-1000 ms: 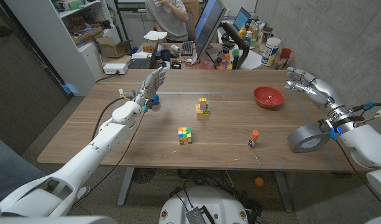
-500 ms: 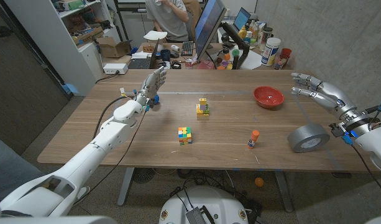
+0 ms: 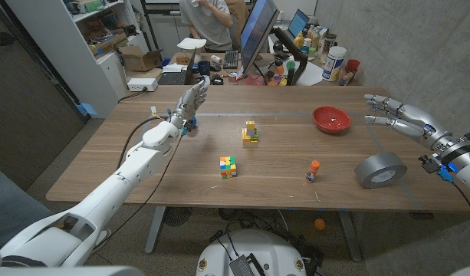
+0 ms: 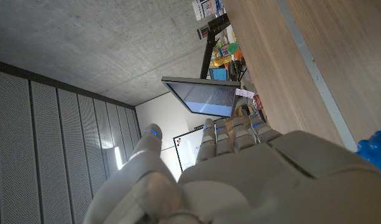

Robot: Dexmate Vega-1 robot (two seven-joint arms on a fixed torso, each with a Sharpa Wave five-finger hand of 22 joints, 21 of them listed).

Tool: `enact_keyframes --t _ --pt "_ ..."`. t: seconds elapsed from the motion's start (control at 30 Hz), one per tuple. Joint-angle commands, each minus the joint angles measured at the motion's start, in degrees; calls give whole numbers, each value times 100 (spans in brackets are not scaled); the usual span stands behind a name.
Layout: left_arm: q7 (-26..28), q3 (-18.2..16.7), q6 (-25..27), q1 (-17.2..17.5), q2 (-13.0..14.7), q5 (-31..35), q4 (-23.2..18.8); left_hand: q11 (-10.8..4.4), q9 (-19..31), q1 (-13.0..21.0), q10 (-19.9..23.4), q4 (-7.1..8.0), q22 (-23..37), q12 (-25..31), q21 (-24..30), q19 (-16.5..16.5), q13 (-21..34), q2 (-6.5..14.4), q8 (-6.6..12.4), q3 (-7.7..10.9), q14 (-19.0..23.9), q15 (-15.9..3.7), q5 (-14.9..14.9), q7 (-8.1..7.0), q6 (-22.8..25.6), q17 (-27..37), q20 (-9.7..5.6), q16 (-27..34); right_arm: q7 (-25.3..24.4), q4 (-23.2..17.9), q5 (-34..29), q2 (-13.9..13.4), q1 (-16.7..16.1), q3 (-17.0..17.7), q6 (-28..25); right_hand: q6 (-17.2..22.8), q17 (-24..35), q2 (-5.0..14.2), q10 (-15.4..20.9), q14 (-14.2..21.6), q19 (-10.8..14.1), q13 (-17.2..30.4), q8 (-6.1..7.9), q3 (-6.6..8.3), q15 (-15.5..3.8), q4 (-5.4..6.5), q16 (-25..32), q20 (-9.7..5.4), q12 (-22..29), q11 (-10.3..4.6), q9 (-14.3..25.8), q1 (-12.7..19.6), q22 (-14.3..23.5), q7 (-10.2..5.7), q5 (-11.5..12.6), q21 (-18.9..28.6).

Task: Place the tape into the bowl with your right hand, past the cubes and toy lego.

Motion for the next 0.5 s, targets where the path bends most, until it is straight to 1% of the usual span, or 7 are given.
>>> enact_keyframes --t 0.03,0.07,0.13,0.17,0.3,0.33,0.5 --pt "-52 88 62 -124 -81 42 104 16 19 52 34 -21 25 41 -1 -1 21 10 32 15 43 16 9 6 48 3 36 47 537 -451 -544 18 -104 544 -531 96 23 -5 -26 -53 -4 28 61 64 7 23 -13 53 8 11 35 109 24 -33 -11 -34" --pt "-49 92 60 -128 -81 51 108 38 20 50 46 -20 26 45 -2 -3 21 10 30 15 48 11 9 6 47 4 38 48 602 -481 -600 -7 -99 583 -598 102 24 -5 -29 -52 -2 29 64 66 5 24 -13 55 8 12 36 112 24 -36 -11 -32" --pt "-43 97 59 -138 -89 61 118 19 20 49 44 -19 26 43 -3 -5 21 10 29 14 49 14 9 4 51 4 39 47 688 -513 -652 6 -67 607 -676 103 25 -4 -31 -55 3 30 65 73 3 27 -12 59 10 11 36 122 25 -36 -11 -30" --pt "-9 109 55 -147 -90 102 121 19 20 49 47 -19 26 43 -4 -8 21 10 28 14 47 13 9 2 53 4 42 45 775 -528 -694 -32 -64 649 -731 101 26 -4 -32 -71 5 30 65 78 2 28 -18 62 12 9 37 128 25 -36 -11 -28" --pt "208 159 62 -148 -38 347 26 6 20 47 58 -18 26 45 -5 -12 22 10 27 13 50 18 9 -4 63 4 44 43 941 -632 -852 -27 -34 715 -879 98 33 -9 -51 -199 -18 35 68 111 63 36 -57 85 19 -15 39 181 27 -47 -14 -33" --pt "210 158 64 -147 -39 349 25 8 20 47 58 -17 26 44 -5 -12 22 10 27 12 50 17 9 -1 64 4 44 43 966 -638 -868 -6 -15 711 -890 104 36 -9 -80 -205 -36 36 72 126 64 37 -53 82 14 -68 40 205 27 -58 -13 -38" --pt "285 151 157 -149 11 402 -82 11 21 45 44 -16 27 35 -5 -15 22 9 17 11 49 15 9 -3 53 4 56 39 1267 -837 -1255 -72 -93 889 -1069 94 45 -18 -218 -287 -45 40 70 164 68 42 -66 89 -20 -79 41 263 28 -81 -14 -36"
